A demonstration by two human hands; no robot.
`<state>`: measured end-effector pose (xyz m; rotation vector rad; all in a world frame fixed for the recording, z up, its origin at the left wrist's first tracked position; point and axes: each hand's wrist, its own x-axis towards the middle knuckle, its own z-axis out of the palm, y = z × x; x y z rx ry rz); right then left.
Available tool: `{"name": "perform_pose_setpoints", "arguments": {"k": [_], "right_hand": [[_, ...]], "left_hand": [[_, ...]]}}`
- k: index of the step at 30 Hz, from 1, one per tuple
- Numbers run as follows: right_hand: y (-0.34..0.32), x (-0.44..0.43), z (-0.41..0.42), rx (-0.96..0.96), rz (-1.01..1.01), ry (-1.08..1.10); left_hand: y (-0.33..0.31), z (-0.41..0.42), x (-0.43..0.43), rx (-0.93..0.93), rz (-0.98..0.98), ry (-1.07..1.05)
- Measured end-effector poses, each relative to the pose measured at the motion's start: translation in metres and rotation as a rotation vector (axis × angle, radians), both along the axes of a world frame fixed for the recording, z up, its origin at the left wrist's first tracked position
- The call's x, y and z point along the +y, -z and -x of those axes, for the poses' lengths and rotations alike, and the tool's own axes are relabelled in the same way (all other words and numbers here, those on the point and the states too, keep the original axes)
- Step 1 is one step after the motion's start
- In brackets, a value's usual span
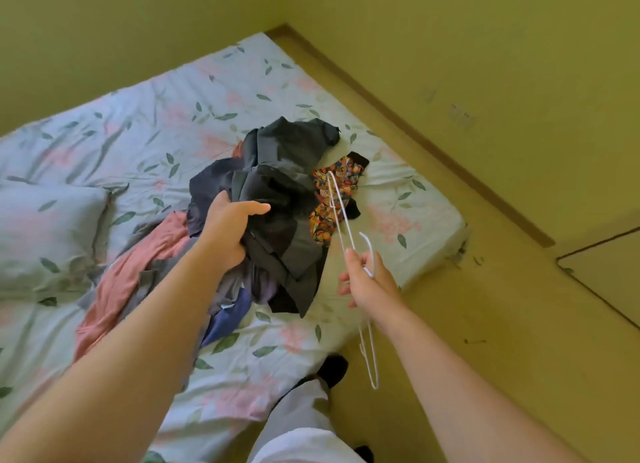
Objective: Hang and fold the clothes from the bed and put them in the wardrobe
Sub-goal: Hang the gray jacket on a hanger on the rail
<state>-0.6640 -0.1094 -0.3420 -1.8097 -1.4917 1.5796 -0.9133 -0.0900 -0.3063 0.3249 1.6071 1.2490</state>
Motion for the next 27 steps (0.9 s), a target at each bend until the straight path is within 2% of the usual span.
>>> {"name": "perform_pose_setpoints", "arguments": {"k": [3,8,11,17,22,27], "right_hand": [[-0.029,-0.009,-0.010,0.034,-0.018,0.000],[-0.079,-0.016,-0.028,0.106,-0.150,0.015],[-0.106,-0.015,-0.035,0.101,-0.261,0.034],[-0.142,-0.003,-0.044,0.051,-0.376,0.117],[-0.153,0.004,-0.062,0.036,-0.369,0.020],[-0.164,0.020,-0.077,-0.142,-0.494,0.004]], "left_hand": [[-0.062,-0.025,-0.010,0.029,-0.194,0.118],[-0.145,-0.049,-0.033,0.160,-0.327,0.380],[-0.179,-0.057,-0.041,0.201,-0.424,0.548],[-0.226,-0.084,-0.043,0.285,-0.504,0.722],[-0.258,-0.100,-0.041,0.269,-0.623,0.756],[-0.267,-0.102,-0.030,0.311,-0.592,0.696]]}}
